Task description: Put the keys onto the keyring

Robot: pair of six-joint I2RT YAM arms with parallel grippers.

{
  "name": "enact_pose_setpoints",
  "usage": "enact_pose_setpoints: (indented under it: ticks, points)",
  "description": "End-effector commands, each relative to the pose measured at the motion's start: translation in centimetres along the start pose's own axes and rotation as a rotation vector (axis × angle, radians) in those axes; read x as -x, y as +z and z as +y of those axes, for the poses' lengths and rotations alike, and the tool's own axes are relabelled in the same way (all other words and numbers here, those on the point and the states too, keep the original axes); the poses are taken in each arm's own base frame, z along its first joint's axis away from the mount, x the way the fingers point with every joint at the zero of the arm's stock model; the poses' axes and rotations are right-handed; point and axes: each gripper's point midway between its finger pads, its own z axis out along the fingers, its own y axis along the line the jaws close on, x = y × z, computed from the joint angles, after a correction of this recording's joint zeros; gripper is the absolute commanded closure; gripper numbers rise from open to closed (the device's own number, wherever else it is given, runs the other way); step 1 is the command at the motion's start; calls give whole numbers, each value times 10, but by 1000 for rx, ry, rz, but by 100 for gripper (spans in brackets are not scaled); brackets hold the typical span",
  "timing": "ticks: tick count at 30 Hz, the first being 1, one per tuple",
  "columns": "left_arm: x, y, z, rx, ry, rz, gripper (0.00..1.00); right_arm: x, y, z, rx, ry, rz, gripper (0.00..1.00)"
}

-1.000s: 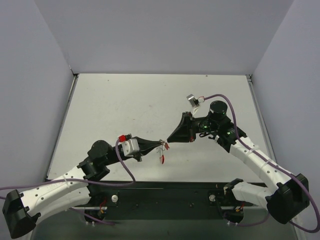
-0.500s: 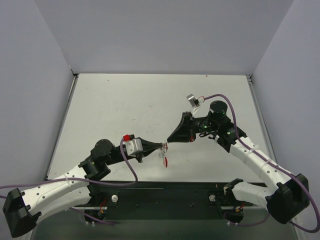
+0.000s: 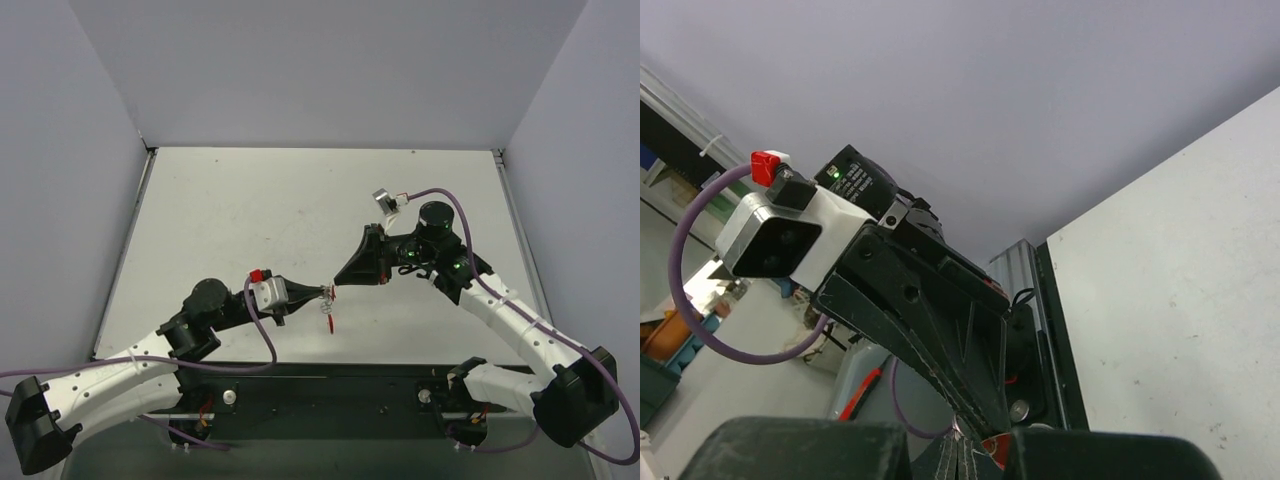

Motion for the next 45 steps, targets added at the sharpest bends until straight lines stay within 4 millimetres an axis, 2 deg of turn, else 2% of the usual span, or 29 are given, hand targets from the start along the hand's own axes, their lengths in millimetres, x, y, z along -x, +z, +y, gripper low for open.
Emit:
enact_pose_setpoints:
  ticks: [1,11,27,45]
  points:
    - [31,0,-3,-18,53,-83,100,5,2,6,43,-66,7,100]
    - [32,-1,-6,-28,63,-77,100,4,5,-1,36,-41,16,100]
    - [25,2,2,15,60,-44,100,-9,3,6,44,-22,85,100]
    - [17,4,2,13,56,-6,100,-11,3,9,50,-20,98,100]
